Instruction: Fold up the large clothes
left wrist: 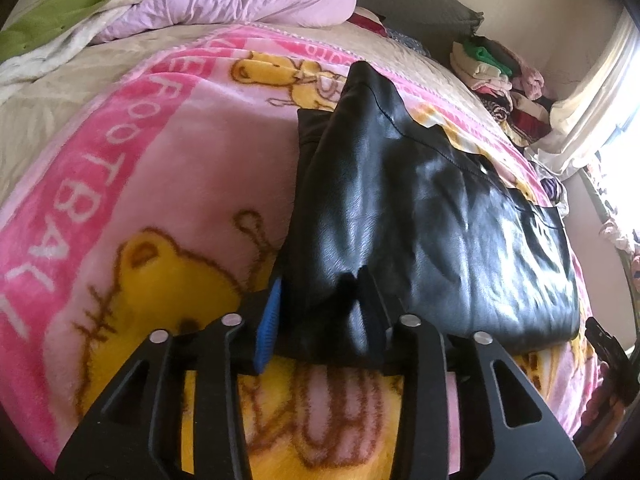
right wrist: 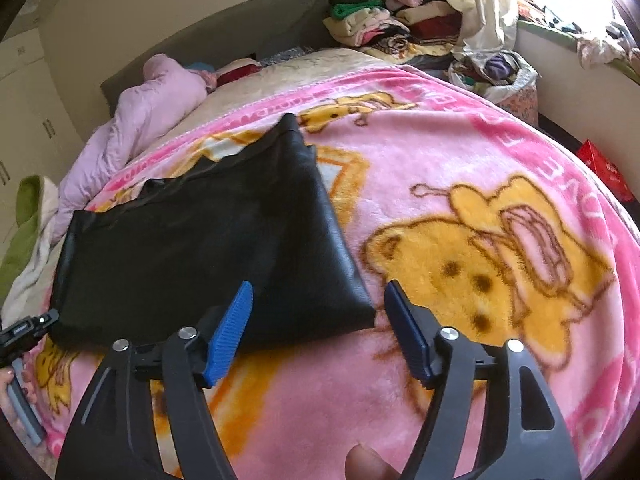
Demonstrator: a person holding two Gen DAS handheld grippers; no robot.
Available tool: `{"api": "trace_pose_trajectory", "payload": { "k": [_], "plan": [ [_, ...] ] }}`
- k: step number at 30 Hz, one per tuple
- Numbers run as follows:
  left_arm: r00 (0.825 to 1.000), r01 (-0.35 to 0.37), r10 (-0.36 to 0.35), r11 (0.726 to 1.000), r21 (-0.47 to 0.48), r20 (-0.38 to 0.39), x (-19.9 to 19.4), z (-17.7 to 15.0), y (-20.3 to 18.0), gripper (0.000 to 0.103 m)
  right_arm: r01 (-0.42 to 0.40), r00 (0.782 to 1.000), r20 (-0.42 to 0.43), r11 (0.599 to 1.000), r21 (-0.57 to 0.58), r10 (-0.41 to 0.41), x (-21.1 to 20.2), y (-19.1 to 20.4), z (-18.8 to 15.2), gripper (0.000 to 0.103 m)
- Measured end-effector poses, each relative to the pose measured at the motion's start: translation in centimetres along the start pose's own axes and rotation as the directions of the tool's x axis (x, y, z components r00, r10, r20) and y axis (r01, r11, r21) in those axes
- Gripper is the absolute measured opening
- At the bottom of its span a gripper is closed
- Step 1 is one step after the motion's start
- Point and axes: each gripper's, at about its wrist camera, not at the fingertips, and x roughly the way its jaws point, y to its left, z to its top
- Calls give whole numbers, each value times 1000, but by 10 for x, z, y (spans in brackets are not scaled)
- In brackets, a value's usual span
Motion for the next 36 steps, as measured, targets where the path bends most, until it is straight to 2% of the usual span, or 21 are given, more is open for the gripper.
{"api": "trace_pose_trajectory", "payload": {
  "k": [2, 4, 6, 8, 13, 18, 24, 28, 30, 33, 36],
  "plan": [
    [1000, -9, 9, 1000, -6, -3, -2, -1, 2, 50, -13, 1000, 2, 1000, -26, 14, -4, 8, 0, 76],
    [1000, -19, 19, 1000, -19, 0, -5, -1, 6, 57, -35, 999, 2, 998, -59, 35, -7, 19, 0, 80],
    [1000, -19, 19, 999, -29, 2, -8, -2, 9, 60, -50, 999, 2, 994, -97, 51, -10, 31, -1, 80],
    [1000, -24, 24, 999, -41, 4, -11, -2, 13, 76, -58, 998, 1, 989, -140, 58, -12, 45, -3, 86],
    [1000, -23, 23, 998, -61, 4, -16, -1, 19, 86, -89, 996, -6, 970, -227, 90, -12, 74, -7, 90],
    [1000, -1, 0, 997, -75, -24, -12, -2, 22, 91, -84, 996, -19, 948, -308, 82, -6, 93, -12, 93],
    [995, 39, -47, 995, -91, -90, 6, -4, 19, 92, -42, 999, -39, 974, -224, 34, 8, 70, -7, 93],
    [992, 45, -56, 994, -100, -110, 18, -4, 14, 93, -28, 999, -25, 946, -322, 21, 8, 86, -15, 93],
    [992, 51, -64, 992, -118, -111, 23, -2, 15, 93, 27, 999, -11, 938, -345, -33, 11, 88, -17, 94],
    [992, 59, -74, 988, -141, -104, 26, 0, 17, 93, 115, 993, 18, 952, -285, -114, 18, 69, -11, 94],
    [993, 54, -69, 985, -164, -91, 30, 1, 18, 93, 120, 993, -1, 982, -143, -122, 27, 32, -3, 94]
  ]
}}
